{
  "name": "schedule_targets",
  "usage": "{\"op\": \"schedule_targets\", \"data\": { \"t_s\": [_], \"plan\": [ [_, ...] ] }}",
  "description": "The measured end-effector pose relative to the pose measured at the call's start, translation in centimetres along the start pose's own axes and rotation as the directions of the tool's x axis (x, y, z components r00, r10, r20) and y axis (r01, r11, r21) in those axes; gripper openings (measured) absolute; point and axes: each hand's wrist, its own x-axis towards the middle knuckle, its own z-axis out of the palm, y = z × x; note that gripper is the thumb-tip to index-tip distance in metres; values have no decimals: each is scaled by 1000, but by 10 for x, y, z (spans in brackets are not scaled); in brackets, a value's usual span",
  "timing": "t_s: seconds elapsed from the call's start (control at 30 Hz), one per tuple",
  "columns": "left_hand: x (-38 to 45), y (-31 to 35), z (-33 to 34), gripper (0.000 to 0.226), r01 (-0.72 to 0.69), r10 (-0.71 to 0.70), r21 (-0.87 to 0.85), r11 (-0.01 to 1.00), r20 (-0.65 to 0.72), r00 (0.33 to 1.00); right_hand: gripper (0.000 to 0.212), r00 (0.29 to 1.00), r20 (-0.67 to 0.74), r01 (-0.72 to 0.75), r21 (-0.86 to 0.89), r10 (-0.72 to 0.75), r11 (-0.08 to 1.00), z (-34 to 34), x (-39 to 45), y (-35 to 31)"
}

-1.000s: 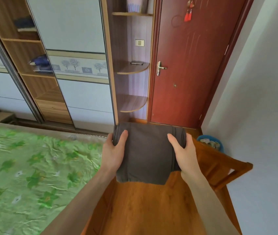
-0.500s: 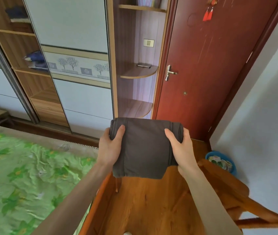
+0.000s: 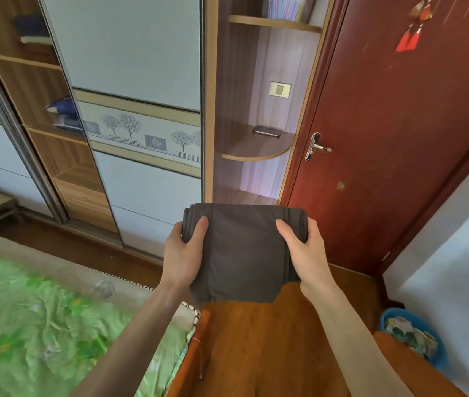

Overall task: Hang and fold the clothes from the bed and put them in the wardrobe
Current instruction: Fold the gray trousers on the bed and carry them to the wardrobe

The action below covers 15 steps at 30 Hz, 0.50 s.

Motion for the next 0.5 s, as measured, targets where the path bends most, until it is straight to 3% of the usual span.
{"op": "schedule_targets", "data": {
  "t_s": [0.3, 0.5],
  "plan": [
    [105, -6, -1, 32, 22, -21, 5, 1000, -141, 990, 55, 993, 108, -36, -12, 37, 999, 66, 115, 10],
    [188, -20, 7, 31, 53, -47, 13, 999, -266, 963, 66, 965, 257, -51, -19, 54, 999, 118, 219, 28]
  ]
}}
